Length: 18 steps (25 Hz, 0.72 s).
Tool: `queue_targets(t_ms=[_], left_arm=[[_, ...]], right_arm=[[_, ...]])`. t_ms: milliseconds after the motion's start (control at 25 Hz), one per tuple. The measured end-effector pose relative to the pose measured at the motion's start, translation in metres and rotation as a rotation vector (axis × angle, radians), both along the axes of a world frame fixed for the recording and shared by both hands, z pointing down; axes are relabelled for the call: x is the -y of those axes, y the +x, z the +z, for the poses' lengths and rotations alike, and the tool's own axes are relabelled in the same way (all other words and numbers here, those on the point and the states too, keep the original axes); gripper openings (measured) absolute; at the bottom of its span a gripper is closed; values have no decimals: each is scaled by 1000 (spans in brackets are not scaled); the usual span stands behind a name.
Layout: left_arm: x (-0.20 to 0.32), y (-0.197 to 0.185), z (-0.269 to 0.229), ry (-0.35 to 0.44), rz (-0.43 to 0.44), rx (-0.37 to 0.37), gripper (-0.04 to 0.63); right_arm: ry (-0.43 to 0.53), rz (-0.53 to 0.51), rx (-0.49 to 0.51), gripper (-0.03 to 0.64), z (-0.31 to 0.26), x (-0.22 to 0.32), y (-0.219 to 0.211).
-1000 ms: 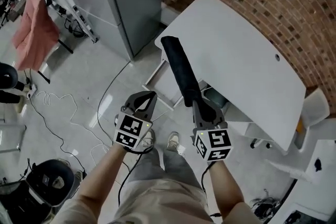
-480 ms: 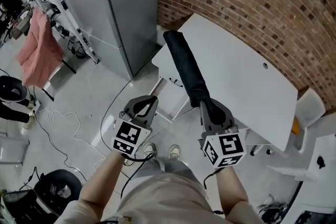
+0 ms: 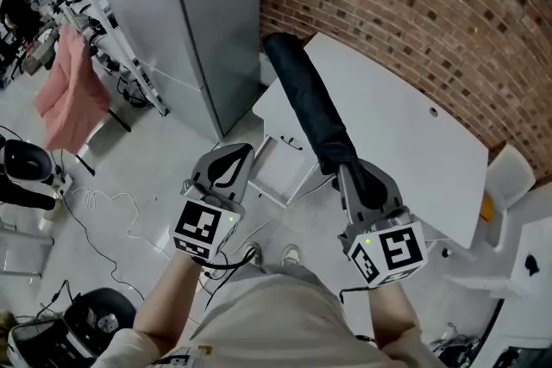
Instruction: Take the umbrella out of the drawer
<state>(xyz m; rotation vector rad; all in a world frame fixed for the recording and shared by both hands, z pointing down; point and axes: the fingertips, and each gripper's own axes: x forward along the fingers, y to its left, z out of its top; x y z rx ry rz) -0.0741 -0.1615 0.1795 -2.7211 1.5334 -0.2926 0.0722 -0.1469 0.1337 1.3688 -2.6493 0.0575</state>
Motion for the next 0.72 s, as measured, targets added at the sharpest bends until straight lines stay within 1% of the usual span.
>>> queue_targets(t_ms=[160,240,360,440,560,720], left_arm=[[-10,5,-27,46,20,-14,8],[-17,7,-38,82,37,-8,8],[-25,12,-48,113,53,2,8],[-27,15,-49,125,52,-10,8],[-33,21,-45,127,66,-22,8],[-39,29,-31,84,92,-19,8]], right_arm=[[26,-14,23,17,-19,-7,2],[35,-15,32,17,-27,-12,3],[50,-12,41,17,-38,-18,7],[62,-10,47,17,-45,-21,11],[74,-8,50,17,-48,-27,16],[64,-15,37,17,-43,-32,21]])
